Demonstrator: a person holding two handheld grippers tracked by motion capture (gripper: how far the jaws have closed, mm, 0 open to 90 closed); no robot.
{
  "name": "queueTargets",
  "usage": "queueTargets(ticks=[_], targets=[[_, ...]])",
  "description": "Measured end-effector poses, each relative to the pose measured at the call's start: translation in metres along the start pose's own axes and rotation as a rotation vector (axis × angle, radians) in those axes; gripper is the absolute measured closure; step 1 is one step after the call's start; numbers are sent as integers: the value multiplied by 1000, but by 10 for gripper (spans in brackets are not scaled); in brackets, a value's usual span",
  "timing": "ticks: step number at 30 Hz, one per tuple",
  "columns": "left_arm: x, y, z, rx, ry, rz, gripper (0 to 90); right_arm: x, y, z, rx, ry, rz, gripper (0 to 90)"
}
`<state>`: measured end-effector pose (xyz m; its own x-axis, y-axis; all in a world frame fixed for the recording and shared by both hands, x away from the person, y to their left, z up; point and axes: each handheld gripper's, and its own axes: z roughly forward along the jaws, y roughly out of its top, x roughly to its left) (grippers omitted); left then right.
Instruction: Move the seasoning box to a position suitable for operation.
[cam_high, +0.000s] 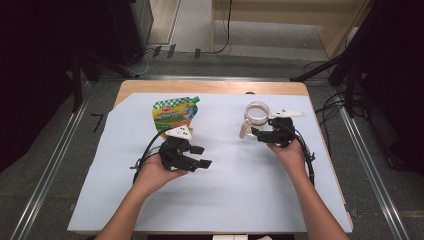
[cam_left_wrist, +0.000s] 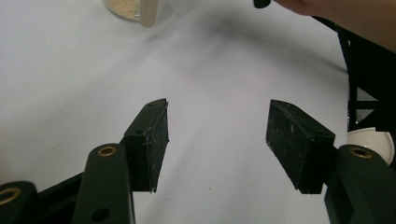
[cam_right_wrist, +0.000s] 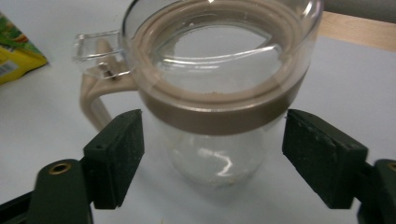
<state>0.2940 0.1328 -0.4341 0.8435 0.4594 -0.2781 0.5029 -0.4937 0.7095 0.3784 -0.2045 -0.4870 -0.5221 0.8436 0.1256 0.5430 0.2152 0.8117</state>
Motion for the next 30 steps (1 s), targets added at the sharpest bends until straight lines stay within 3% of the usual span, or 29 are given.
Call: queueTargets(ticks=[6,9,14,17,22,26,30], targets=[[2,0,-1,3,-3,0,399,-2,0,19,-48,11,30,118],[1,1,-1,-15,-18,-9,399,0,-1,25,-86,-9,18,107],[2,0,0,-1,-1,-3,399,7,-3,35,-119,-66,10,104],[2,0,1,9,6,4,398,6,-4,37,-136,-64,24,106],[3,-1,1,12,8,5,398,8,-3,35,-127,-80,-4,117],[3,-1,2,17,12,3,397,7,-3,32,-124,-76,19,120],[3,-2,3,21,18,3,396,9,-2,26,-108,-67,11,121]])
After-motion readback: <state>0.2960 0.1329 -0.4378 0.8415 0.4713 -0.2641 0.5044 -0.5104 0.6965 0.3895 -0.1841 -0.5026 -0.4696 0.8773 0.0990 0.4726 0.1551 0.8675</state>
